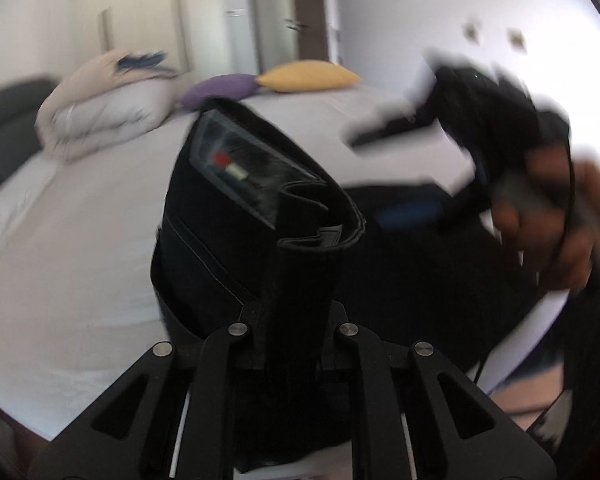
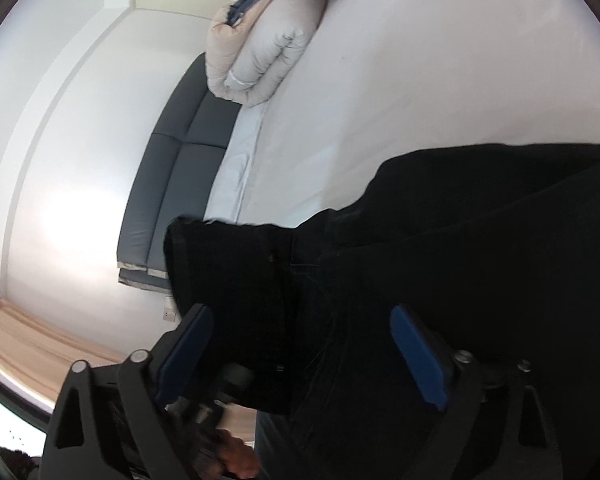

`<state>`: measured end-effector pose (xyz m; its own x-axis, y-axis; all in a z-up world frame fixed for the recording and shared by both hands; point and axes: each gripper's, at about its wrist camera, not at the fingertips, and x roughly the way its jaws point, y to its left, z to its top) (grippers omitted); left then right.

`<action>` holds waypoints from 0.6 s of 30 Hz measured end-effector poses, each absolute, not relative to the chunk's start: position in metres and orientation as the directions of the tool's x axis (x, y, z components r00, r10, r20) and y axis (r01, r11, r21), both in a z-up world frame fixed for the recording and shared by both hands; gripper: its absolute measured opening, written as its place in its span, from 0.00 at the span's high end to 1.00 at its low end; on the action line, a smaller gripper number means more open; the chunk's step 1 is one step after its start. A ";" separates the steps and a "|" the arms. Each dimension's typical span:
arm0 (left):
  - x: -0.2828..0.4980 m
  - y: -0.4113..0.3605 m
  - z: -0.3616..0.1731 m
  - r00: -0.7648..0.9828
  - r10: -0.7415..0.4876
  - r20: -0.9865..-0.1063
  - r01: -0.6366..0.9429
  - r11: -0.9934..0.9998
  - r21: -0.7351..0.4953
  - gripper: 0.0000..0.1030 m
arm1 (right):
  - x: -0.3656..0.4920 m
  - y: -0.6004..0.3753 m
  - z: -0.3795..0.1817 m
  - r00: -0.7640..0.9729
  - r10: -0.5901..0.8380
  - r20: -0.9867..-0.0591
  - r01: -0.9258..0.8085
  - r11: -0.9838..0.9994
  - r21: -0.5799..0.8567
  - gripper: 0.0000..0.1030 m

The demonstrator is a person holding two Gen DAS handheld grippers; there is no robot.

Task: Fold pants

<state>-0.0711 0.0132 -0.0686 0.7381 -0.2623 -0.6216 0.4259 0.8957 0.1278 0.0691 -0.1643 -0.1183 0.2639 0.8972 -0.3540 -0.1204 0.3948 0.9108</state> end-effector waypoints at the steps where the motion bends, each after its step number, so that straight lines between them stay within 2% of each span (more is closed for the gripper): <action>1: -0.072 0.003 -0.072 0.738 -0.253 -0.625 0.443 0.881 0.166 0.89 | 0.068 -0.167 -0.117 0.258 0.903 -0.343 -0.122 0.383 0.916 0.06; 7: -0.092 -0.044 -0.100 0.759 -0.210 -0.616 0.522 0.762 0.384 0.89 | 0.064 -0.170 -0.116 0.237 0.901 -0.362 -0.131 0.399 0.907 0.05; 9: -0.099 -0.062 -0.119 0.770 -0.190 -0.609 0.541 0.699 0.467 0.89 | 0.062 -0.168 -0.115 0.225 0.889 -0.400 -0.133 0.434 0.891 0.07; 12: -0.105 -0.078 -0.139 0.760 -0.201 -0.618 0.577 0.645 0.501 0.89 | 0.059 -0.164 -0.118 0.189 0.845 -0.501 -0.131 0.527 0.840 0.30; 15: -0.111 -0.088 -0.145 0.739 -0.223 -0.635 0.609 0.625 0.489 0.89 | 0.051 -0.172 -0.127 0.182 0.794 -0.580 -0.100 0.602 0.792 0.37; 17: -0.106 -0.094 -0.148 0.731 -0.225 -0.645 0.618 0.620 0.483 0.89 | 0.047 -0.182 -0.132 0.185 0.782 -0.595 -0.071 0.614 0.786 0.52; 18: -0.101 -0.095 -0.149 0.725 -0.226 -0.650 0.622 0.619 0.479 0.89 | 0.046 -0.188 -0.134 0.190 0.776 -0.602 -0.054 0.620 0.783 0.56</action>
